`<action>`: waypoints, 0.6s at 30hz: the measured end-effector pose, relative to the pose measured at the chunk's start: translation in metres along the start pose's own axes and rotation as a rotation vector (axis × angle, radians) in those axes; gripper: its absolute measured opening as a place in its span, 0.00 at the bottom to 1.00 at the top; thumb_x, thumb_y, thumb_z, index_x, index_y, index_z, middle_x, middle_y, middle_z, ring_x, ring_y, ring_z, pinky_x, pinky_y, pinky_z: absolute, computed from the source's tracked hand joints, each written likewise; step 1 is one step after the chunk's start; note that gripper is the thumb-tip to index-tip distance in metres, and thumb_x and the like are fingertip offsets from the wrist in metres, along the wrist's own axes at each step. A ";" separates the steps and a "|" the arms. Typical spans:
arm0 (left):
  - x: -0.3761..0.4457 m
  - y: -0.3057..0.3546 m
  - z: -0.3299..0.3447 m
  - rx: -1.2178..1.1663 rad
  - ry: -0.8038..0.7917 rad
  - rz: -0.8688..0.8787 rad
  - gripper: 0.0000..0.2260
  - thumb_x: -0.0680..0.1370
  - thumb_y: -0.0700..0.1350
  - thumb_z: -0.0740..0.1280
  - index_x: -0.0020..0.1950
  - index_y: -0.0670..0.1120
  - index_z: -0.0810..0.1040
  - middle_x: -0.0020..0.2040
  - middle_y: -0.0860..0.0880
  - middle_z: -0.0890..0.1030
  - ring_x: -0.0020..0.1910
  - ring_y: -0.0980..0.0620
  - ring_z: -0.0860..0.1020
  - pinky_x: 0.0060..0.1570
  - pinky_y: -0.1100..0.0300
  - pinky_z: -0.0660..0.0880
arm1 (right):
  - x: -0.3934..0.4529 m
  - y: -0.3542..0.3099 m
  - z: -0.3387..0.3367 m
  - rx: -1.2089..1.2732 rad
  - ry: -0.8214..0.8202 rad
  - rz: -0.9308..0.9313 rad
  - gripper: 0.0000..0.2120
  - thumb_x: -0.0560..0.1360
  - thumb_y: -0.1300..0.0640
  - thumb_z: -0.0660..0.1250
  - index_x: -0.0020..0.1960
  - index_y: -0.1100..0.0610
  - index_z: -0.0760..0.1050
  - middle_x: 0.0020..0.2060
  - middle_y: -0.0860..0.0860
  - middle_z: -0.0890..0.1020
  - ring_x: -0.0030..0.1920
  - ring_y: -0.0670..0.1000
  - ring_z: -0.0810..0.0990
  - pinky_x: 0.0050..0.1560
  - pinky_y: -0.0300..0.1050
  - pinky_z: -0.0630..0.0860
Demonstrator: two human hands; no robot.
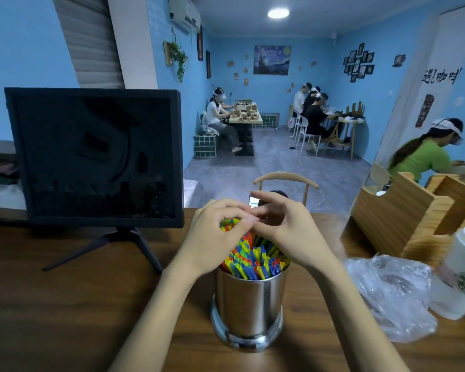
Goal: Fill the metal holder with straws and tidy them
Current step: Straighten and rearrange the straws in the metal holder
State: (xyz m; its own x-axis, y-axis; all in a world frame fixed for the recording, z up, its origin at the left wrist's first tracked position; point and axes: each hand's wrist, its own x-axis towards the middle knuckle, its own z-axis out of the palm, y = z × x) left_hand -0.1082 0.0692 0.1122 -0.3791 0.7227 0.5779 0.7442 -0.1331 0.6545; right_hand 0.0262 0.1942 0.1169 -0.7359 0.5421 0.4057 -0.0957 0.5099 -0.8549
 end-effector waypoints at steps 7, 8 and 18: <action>-0.006 -0.004 0.004 -0.303 -0.009 -0.163 0.08 0.78 0.41 0.72 0.47 0.54 0.88 0.50 0.58 0.86 0.57 0.61 0.80 0.60 0.63 0.74 | -0.005 0.001 0.003 0.050 0.122 -0.058 0.12 0.75 0.63 0.75 0.57 0.55 0.82 0.48 0.49 0.87 0.51 0.50 0.86 0.56 0.46 0.81; -0.007 -0.003 0.005 -0.340 0.000 -0.175 0.09 0.78 0.40 0.72 0.46 0.54 0.88 0.49 0.59 0.86 0.57 0.61 0.80 0.59 0.65 0.73 | -0.005 0.003 0.002 0.042 0.147 -0.055 0.09 0.76 0.65 0.74 0.55 0.56 0.83 0.47 0.50 0.87 0.50 0.50 0.86 0.55 0.47 0.81; -0.007 0.000 0.009 -0.431 0.001 -0.246 0.11 0.78 0.40 0.72 0.40 0.53 0.87 0.45 0.57 0.86 0.49 0.61 0.83 0.47 0.70 0.75 | -0.008 0.003 0.006 -0.055 0.199 -0.039 0.06 0.77 0.67 0.72 0.51 0.59 0.85 0.45 0.50 0.88 0.49 0.48 0.86 0.56 0.47 0.82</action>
State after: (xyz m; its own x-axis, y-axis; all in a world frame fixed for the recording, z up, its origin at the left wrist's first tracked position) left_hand -0.1003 0.0703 0.1034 -0.5159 0.7671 0.3815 0.3374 -0.2274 0.9135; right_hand 0.0277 0.1872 0.1087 -0.5853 0.6395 0.4984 -0.0809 0.5656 -0.8207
